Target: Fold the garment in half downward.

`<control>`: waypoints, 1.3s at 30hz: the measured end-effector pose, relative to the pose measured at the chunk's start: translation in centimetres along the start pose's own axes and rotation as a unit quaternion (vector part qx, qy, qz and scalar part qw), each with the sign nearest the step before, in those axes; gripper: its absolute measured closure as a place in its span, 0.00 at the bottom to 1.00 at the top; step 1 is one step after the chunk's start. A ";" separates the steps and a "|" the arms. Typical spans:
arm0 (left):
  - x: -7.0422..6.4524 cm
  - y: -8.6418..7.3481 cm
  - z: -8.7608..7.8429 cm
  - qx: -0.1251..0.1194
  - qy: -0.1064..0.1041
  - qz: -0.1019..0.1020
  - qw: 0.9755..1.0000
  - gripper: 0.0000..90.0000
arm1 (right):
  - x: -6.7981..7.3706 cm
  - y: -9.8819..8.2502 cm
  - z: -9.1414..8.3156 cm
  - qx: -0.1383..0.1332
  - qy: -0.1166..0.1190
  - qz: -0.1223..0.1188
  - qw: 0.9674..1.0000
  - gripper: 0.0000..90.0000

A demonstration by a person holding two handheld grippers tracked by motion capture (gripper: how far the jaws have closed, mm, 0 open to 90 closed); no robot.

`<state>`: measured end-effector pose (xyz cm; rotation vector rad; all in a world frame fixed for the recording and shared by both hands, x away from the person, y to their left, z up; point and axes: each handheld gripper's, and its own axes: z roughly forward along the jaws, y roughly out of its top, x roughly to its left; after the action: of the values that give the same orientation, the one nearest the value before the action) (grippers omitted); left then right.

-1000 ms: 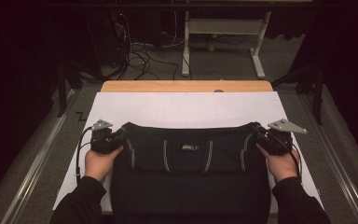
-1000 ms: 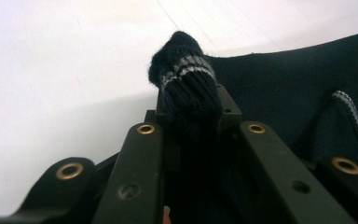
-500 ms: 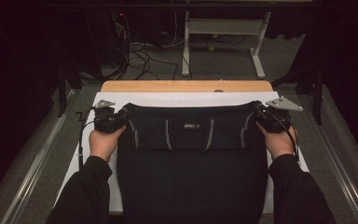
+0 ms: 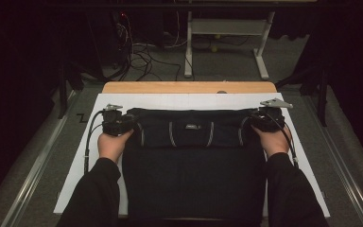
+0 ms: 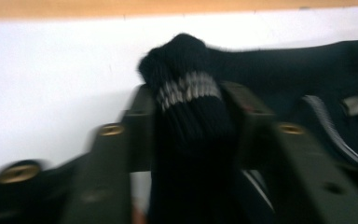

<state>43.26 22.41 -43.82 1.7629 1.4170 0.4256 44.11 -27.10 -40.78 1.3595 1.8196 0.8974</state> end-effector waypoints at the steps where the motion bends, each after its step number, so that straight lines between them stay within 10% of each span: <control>1: 0.2 -0.2 -0.2 -0.004 -0.004 -0.006 1.000 0.47 | -0.2 -0.2 -0.2 -0.006 -0.005 0.005 1.000 0.48; 7: 0.8 -1.2 -2.0 -0.015 -0.010 -0.011 1.000 0.31 | -1.0 -1.5 -1.7 -0.015 0.012 0.016 1.000 0.33; 16: -3.2 -4.8 -1.8 0.037 -0.063 0.067 0.995 0.27 | 0.9 -4.9 -3.9 -0.001 0.088 -0.012 0.996 0.35; 23: -3.9 -6.0 -0.1 0.068 -0.045 0.073 0.994 0.48 | 3.1 -7.3 -1.7 0.067 0.112 -0.034 0.991 0.41; 28: -3.9 -6.0 -0.1 0.067 -0.047 0.082 0.993 0.67 | 3.4 -7.2 -0.8 0.079 0.107 -0.049 0.990 0.64; 32: -4.2 -6.0 -0.3 0.056 -0.050 0.082 0.994 0.81 | 3.7 -7.0 -1.2 0.066 0.111 -0.061 0.990 0.86; 39: -4.3 -5.5 -3.3 0.021 -0.077 0.084 0.993 0.82 | 3.5 -5.9 -4.1 0.012 0.118 -0.065 0.991 0.88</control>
<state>36.02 19.87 -45.04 1.9139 1.1836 0.3408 36.93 -25.49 -43.99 1.1728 2.0785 1.0026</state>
